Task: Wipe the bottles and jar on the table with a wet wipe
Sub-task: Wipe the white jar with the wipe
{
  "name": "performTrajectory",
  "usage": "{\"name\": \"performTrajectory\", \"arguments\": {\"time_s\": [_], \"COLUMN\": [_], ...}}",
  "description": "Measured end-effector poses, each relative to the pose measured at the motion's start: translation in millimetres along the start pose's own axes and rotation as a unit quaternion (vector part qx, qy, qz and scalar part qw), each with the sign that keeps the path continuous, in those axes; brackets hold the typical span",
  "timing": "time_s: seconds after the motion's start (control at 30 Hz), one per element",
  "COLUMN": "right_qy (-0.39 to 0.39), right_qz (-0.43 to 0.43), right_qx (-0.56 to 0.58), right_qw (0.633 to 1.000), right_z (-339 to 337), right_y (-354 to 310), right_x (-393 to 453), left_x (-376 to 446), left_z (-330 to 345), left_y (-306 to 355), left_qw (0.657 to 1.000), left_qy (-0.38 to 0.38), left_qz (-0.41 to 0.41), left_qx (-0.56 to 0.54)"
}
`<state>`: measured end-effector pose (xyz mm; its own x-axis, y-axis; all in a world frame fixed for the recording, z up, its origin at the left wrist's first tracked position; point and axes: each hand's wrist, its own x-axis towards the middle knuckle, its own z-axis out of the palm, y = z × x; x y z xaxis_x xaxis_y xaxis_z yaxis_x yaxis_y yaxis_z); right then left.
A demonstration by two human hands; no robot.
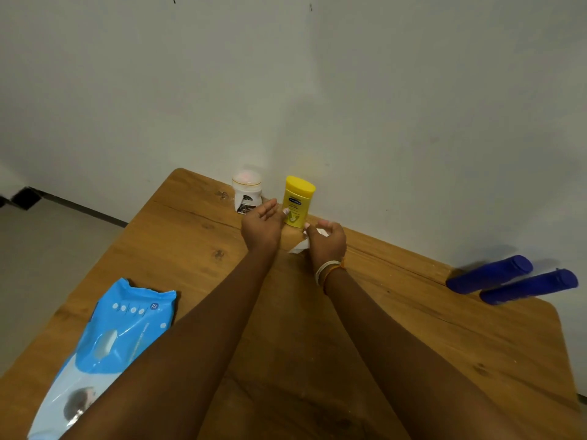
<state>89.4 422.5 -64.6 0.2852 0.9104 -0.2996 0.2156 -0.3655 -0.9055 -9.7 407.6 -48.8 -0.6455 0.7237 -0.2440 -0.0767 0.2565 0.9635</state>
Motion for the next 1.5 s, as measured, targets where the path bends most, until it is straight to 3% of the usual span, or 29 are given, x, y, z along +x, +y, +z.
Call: {"name": "performTrajectory", "arguments": {"time_s": [0.1,0.3,0.4,0.5,0.7,1.0,1.17,1.3,1.5], "right_qy": [-0.004,-0.068,-0.091,-0.121,-0.134,-0.170,-0.190,-0.216,-0.216], "right_qz": [0.116,0.193,0.264,0.308,0.305,0.324,0.304,0.236,0.220], "right_qx": [0.077,0.128,0.188,0.257,0.245,0.255,0.295,0.316,0.297], "right_qw": [0.990,0.971,0.942,0.908,0.911,0.895,0.886,0.893,0.904], "right_z": [0.3,6.0,13.9,20.3,15.3,-4.4,-29.9,-68.2,-130.7], "right_y": [-3.0,-31.5,-44.0,-43.9,-16.4,-1.1,-15.3,-29.9,-53.3], "right_x": [-14.7,-29.7,-35.3,-38.3,-45.4,-52.8,-77.8,-116.4,-177.9], "left_x": [-10.8,-7.1,13.8,34.9,48.7,48.8,-21.7,-90.1,-186.3], "left_z": [-10.2,-35.6,-44.0,-47.3,-34.2,-25.1,-48.0,-62.2,-80.4], "left_y": [-4.3,-3.9,0.5,-1.0,-16.6,-16.0,-8.8,5.2,49.3], "left_qw": [0.999,0.993,0.986,0.984,0.981,0.978,0.992,0.997,0.996], "left_qy": [0.026,0.086,0.112,0.086,0.031,0.111,0.047,-0.021,-0.069], "left_qz": [-0.024,-0.005,-0.016,-0.015,0.063,0.081,0.046,-0.017,-0.050], "left_qx": [0.019,0.077,0.121,0.154,0.180,0.155,0.110,0.078,0.011]}}
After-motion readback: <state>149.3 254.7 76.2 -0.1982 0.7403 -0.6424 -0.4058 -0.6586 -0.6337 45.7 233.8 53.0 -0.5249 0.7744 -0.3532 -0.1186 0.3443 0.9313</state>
